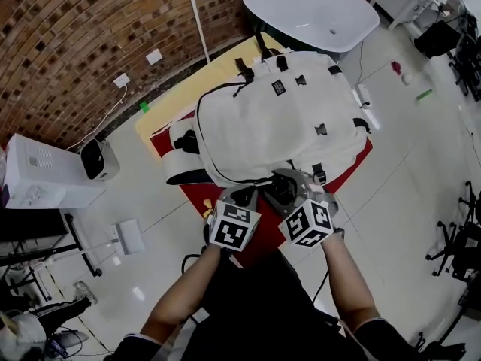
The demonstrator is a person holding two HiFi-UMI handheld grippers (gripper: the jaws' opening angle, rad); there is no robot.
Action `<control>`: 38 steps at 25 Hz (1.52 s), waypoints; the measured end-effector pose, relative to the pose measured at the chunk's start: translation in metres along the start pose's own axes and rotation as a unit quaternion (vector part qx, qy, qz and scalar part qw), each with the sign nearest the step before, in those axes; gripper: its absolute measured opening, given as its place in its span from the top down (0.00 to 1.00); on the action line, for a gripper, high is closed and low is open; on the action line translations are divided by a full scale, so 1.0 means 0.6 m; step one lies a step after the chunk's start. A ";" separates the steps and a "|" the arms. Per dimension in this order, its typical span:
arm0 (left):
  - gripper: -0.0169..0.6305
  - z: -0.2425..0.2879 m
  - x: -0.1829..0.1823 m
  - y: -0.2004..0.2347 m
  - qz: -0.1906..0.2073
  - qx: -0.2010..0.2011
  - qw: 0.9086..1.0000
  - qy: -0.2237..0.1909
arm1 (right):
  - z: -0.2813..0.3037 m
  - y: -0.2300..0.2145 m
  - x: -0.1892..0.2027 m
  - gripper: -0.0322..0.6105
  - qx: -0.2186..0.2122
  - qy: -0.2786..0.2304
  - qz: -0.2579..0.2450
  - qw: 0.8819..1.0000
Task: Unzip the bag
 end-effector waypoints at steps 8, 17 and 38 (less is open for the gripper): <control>0.94 -0.044 -0.013 0.021 0.047 0.013 0.999 0.021 | 0.058 0.027 0.006 0.87 0.002 0.043 -0.130 0.991; 0.94 -0.093 -0.021 0.071 0.084 0.031 0.996 0.028 | 0.050 0.003 0.000 0.89 -0.030 0.051 -0.051 0.997; 0.93 -0.158 -0.098 0.187 0.181 0.021 0.977 0.111 | 0.029 0.003 -0.004 0.89 -0.012 0.052 0.002 0.999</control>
Point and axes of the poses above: the fingertips, and each gripper's own axes: z forward along the fingers, y to its left, x out of its underside, the point moved 6 cm from there along -z, backward along the fingers, and after that the axes turned 9 degrees about x, right-handed, at the moved point
